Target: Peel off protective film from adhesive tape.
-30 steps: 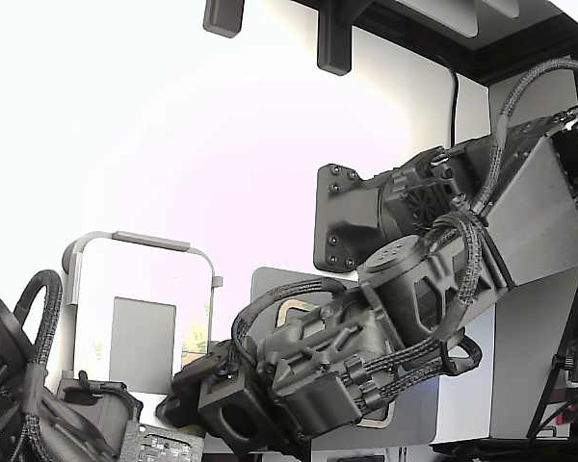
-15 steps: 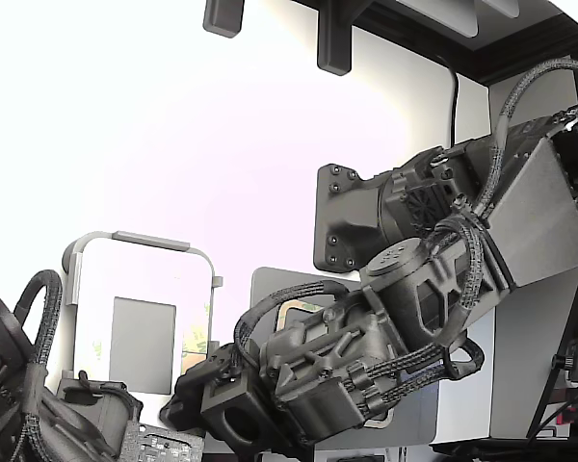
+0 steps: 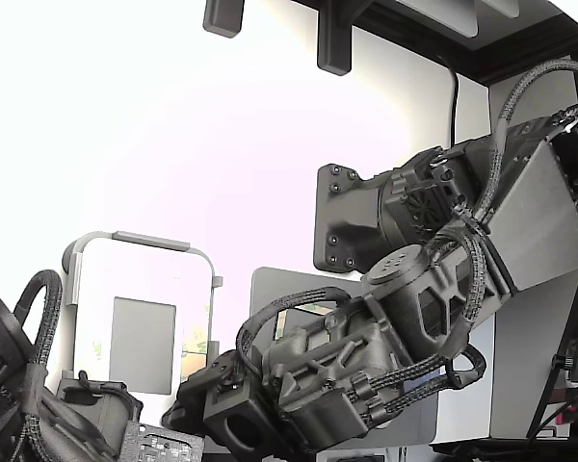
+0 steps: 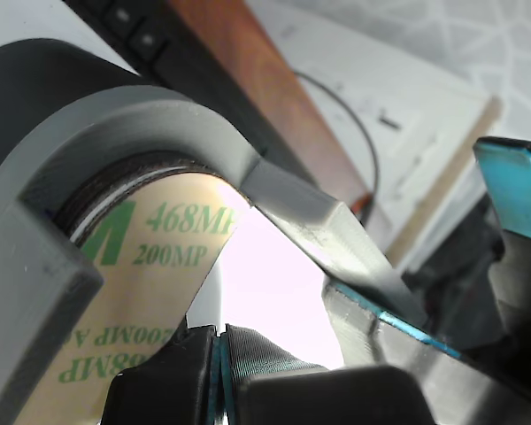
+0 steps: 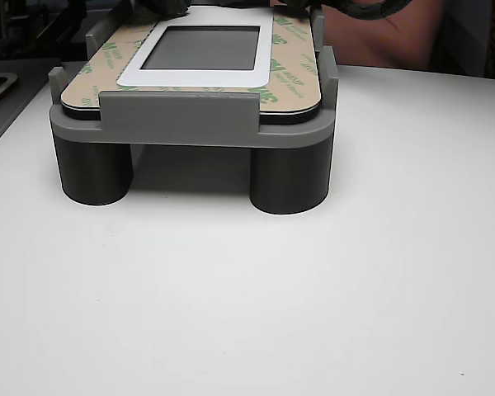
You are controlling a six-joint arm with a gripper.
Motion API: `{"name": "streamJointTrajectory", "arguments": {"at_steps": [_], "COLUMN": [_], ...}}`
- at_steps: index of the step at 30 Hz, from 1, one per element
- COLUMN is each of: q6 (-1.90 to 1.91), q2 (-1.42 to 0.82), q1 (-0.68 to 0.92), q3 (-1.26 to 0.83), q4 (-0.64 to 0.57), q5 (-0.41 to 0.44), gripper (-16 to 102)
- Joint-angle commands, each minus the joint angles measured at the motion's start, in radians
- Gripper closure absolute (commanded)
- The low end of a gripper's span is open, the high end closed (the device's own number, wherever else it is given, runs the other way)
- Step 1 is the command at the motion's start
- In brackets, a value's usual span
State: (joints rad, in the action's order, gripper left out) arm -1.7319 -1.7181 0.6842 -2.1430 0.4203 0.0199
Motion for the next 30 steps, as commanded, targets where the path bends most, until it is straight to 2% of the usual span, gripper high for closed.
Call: {"name": "streamJointTrajectory", "arguments": {"at_steps": [1, 30], "q6": [0.002, 0.006], "q2": [-0.015, 0.015], "q1": [-0.003, 0.015], "q3": [0.032, 0.075], "q4": [-0.005, 0.015], "q5": [-0.003, 0.006], "gripper": [96, 96]}}
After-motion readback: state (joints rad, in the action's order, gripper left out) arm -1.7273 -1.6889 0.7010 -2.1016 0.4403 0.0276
